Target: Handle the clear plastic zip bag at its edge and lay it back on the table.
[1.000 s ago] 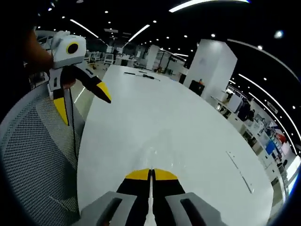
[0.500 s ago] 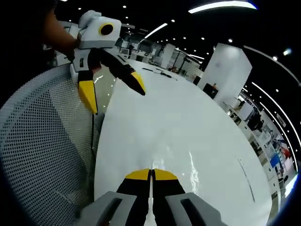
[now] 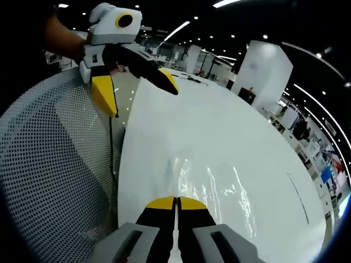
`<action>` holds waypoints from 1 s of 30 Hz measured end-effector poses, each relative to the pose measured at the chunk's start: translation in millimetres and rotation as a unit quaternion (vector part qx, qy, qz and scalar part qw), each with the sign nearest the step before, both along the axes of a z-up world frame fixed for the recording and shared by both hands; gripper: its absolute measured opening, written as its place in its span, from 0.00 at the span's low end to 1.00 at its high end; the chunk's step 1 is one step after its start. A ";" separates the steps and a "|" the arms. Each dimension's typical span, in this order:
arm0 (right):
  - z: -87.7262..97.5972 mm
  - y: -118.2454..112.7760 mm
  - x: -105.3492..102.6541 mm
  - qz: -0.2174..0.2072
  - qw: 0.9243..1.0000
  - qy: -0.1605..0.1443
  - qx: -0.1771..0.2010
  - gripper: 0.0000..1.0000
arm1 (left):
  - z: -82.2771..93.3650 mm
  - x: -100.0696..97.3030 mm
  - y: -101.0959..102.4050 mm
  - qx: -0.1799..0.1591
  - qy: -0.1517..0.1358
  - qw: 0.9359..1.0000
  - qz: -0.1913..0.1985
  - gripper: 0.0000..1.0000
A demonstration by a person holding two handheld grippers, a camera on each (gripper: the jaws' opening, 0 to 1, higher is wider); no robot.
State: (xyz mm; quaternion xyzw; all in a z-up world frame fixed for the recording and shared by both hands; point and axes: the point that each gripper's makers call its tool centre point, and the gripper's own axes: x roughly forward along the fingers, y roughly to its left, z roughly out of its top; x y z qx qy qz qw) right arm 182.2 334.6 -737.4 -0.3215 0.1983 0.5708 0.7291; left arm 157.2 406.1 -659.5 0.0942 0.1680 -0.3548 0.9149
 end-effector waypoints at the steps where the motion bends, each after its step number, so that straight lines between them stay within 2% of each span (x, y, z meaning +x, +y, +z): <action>1: 0.4 1.3 -2.5 0.004 1.000 0.004 0.002 0.00 | 0.1 0.1 0.1 0.000 0.000 1.000 0.000 0.58; 4: -2.1 2.9 -10.5 0.011 1.000 0.013 0.003 0.00 | 0.4 0.8 1.2 -0.002 0.000 1.000 0.003 0.58; 8: -3.9 8.1 -24.5 0.019 0.999 0.046 0.013 0.00 | -0.2 1.7 2.5 -0.001 0.001 1.000 0.004 0.57; 12: -2.3 9.7 -25.9 0.006 0.998 0.060 0.026 0.00 | -0.3 1.9 2.7 -0.001 0.001 1.000 0.005 0.57; 15: 6.4 12.8 -27.2 -0.001 0.996 0.075 0.049 0.01 | -0.8 1.9 2.6 -0.001 0.002 1.000 0.004 0.57; 22: 19.5 11.8 -27.2 -0.005 0.996 0.066 0.066 0.03 | -0.9 2.3 3.7 -0.001 0.002 1.000 0.004 0.57; 30: 0.9 10.1 -35.3 0.006 0.997 0.069 0.029 0.14 | -0.9 1.6 4.4 -0.001 0.002 1.000 0.003 0.57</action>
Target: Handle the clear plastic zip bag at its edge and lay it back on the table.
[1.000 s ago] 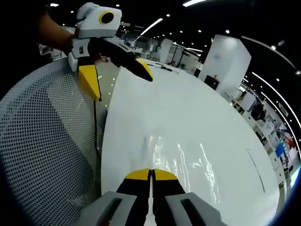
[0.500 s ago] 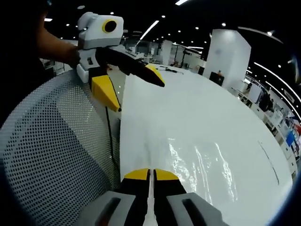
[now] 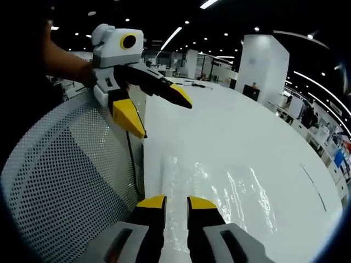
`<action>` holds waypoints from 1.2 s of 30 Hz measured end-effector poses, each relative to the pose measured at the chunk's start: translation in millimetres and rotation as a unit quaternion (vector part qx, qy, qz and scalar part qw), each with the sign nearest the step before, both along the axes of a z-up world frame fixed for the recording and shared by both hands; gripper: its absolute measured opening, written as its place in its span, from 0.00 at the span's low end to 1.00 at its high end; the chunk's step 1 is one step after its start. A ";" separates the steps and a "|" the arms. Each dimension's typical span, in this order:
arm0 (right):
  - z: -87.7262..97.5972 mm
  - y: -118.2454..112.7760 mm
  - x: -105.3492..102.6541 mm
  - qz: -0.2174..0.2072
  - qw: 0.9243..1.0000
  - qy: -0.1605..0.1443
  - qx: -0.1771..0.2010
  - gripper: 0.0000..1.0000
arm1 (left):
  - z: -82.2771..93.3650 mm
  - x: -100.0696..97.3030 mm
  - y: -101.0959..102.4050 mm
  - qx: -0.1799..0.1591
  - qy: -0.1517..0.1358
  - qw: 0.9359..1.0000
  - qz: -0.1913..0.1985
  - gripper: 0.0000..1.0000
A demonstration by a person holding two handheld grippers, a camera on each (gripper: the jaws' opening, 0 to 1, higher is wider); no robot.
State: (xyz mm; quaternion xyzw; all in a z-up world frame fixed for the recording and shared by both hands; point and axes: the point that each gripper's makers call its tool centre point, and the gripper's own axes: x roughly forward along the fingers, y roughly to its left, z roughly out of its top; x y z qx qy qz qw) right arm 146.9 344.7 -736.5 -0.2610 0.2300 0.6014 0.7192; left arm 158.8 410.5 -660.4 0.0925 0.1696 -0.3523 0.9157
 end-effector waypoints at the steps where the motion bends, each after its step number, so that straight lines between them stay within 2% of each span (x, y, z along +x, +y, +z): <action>1: -5.6 -1.3 -0.5 0.005 1.000 -0.006 -0.015 0.15 | 0.0 -0.1 -0.1 0.001 0.000 1.000 0.000 0.57; 5: -18.6 -2.1 1.2 0.003 1.000 -0.002 -0.031 0.14 | -0.7 -0.5 -0.5 0.002 0.001 1.000 -0.003 0.57; 9: -23.5 -5.4 4.7 -0.002 0.999 -0.002 -0.042 0.10 | -1.3 -1.2 -1.3 0.004 0.002 1.000 -0.006 0.57; 15: -24.2 -11.1 15.4 -0.014 0.999 -0.010 -0.047 0.00 | -2.5 -1.3 -1.7 0.006 0.004 1.000 -0.008 0.57; 19: -24.1 -13.6 24.3 -0.020 0.998 -0.015 -0.050 0.00 | -3.3 -1.2 -2.2 0.008 0.005 1.000 -0.009 0.56; 24: -23.4 -17.5 42.3 -0.030 0.998 -0.029 -0.054 0.00 | -3.8 -1.1 -2.3 0.008 0.007 1.000 -0.009 0.56; 36: -19.4 -36.1 102.3 -0.077 0.994 -0.040 -0.067 0.00 | -5.4 -0.5 -1.5 0.009 0.010 1.000 -0.007 0.56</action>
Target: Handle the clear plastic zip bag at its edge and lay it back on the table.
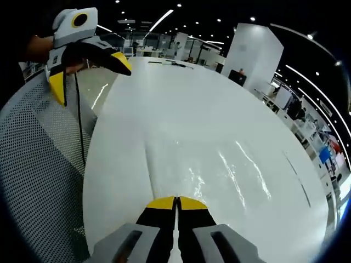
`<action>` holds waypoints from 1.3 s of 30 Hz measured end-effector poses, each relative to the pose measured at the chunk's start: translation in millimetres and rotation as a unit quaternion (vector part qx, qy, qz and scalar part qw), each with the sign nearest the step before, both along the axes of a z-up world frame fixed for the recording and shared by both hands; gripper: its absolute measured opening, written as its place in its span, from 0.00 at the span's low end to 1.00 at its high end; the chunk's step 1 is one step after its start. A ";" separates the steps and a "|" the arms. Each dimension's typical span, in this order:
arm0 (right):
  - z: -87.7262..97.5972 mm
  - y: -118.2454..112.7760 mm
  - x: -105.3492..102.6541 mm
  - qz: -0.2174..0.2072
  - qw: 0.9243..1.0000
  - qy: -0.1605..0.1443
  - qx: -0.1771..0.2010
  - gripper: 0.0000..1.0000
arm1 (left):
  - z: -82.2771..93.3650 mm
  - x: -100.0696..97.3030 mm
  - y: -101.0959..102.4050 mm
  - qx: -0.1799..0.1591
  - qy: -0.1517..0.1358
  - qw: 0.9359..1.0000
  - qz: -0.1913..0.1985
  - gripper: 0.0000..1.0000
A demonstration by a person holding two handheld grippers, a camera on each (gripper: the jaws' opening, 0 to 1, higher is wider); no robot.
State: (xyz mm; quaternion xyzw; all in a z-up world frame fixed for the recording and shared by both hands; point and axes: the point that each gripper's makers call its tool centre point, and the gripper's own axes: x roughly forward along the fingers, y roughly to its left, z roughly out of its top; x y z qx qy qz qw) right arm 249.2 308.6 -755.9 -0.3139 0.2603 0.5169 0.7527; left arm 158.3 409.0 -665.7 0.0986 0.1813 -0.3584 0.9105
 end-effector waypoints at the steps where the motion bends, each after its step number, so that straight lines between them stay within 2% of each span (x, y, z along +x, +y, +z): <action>1: -0.3 -2.3 4.9 -0.003 1.000 -0.001 -0.003 0.00 | -0.3 0.2 0.3 0.000 0.000 1.000 0.000 0.56; 6: -4.2 -10.8 21.2 -0.016 1.000 0.000 -0.011 0.00 | -0.3 0.8 0.6 0.001 0.001 1.000 0.002 0.56; 12: -2.5 -9.9 20.2 -0.023 1.000 0.009 -0.003 0.00 | -0.1 3.8 2.1 0.000 -0.001 1.000 0.004 0.57; 19: 16.0 -17.4 14.5 -0.078 0.995 0.025 0.053 0.09 | -1.8 10.5 2.5 0.004 -0.002 1.000 0.002 0.57; 21: 22.5 -28.7 10.6 -0.103 0.992 0.025 0.062 0.13 | -3.3 11.3 1.8 0.004 0.000 1.000 0.000 0.57; 30: 50.1 -64.6 -19.2 -0.150 0.983 0.018 0.108 0.39 | -6.9 8.5 -5.2 0.003 0.008 1.000 -0.013 0.57; 33: 63.3 -77.1 -28.7 -0.175 0.976 0.014 0.132 0.46 | -7.5 8.1 -5.5 0.004 0.009 1.000 -0.012 0.58; 37: 70.9 -96.5 -41.9 -0.182 0.976 -0.004 0.122 0.56 | -9.6 7.7 -3.8 0.006 0.010 1.000 -0.010 0.58; 39: 75.1 -106.4 -46.4 -0.193 0.973 -0.004 0.129 0.60 | -9.7 7.4 -4.1 0.008 0.009 1.000 -0.011 0.58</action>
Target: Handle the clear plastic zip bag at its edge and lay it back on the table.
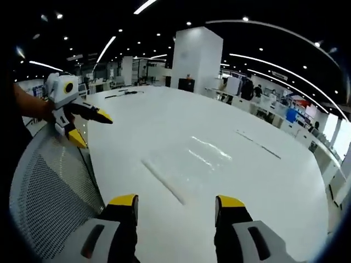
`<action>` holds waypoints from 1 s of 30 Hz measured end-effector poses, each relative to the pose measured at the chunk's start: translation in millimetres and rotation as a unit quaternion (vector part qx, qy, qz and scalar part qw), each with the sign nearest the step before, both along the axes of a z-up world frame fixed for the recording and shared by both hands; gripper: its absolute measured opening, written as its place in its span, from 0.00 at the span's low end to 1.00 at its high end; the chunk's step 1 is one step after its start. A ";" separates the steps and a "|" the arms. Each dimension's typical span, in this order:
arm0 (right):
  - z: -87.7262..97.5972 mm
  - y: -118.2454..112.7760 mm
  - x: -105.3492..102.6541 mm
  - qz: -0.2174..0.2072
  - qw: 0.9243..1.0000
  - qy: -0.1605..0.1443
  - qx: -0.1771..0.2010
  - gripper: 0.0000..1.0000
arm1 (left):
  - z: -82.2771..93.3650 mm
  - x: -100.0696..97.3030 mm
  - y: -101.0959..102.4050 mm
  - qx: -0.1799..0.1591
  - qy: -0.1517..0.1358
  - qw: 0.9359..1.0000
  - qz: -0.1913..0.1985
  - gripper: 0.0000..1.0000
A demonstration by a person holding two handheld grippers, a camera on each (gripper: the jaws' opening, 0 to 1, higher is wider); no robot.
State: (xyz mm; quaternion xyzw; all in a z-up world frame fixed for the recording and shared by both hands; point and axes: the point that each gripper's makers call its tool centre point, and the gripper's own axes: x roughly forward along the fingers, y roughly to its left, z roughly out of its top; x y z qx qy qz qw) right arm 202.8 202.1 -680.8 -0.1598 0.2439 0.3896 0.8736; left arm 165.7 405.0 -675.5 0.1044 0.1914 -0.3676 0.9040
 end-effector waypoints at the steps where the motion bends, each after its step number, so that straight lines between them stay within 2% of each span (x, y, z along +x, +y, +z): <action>1: 1.2 -4.4 -2.0 -0.006 1.000 0.002 0.004 0.63 | -0.3 -0.1 0.0 0.000 0.001 1.000 0.001 0.58; 5: 10.0 -20.7 -9.3 -0.026 0.999 -0.016 0.013 0.68 | 0.2 0.4 0.5 -0.003 0.001 1.000 0.005 0.59; 6: 12.5 -23.0 -10.2 -0.029 0.999 -0.022 0.020 0.70 | 0.4 0.5 0.3 -0.003 0.001 1.000 0.005 0.59; 7: 17.3 -23.4 -10.2 -0.037 0.998 -0.032 0.045 0.73 | 0.5 0.3 -0.1 -0.003 0.000 1.000 0.004 0.59; 9: 16.2 -28.5 -14.3 -0.050 0.996 -0.026 0.062 0.77 | 0.5 -0.5 -1.2 -0.003 0.001 1.000 0.002 0.60; 16: 7.7 -34.6 -20.9 -0.086 0.992 -0.021 0.085 0.91 | 3.7 -1.8 -3.4 -0.009 -0.004 1.000 -0.002 0.64; 19: 6.5 -31.7 -22.9 -0.091 0.992 -0.019 0.089 0.94 | 4.1 -3.1 -4.3 -0.008 -0.005 1.000 -0.006 0.65; 22: 5.2 -32.4 -22.8 -0.088 0.993 -0.026 0.074 0.95 | 3.7 -2.8 -2.3 -0.004 -0.006 1.000 -0.005 0.67; 30: 4.6 -36.1 -20.8 -0.096 0.992 -0.021 0.077 0.98 | 6.3 -0.5 2.2 -0.014 -0.008 1.000 0.008 0.72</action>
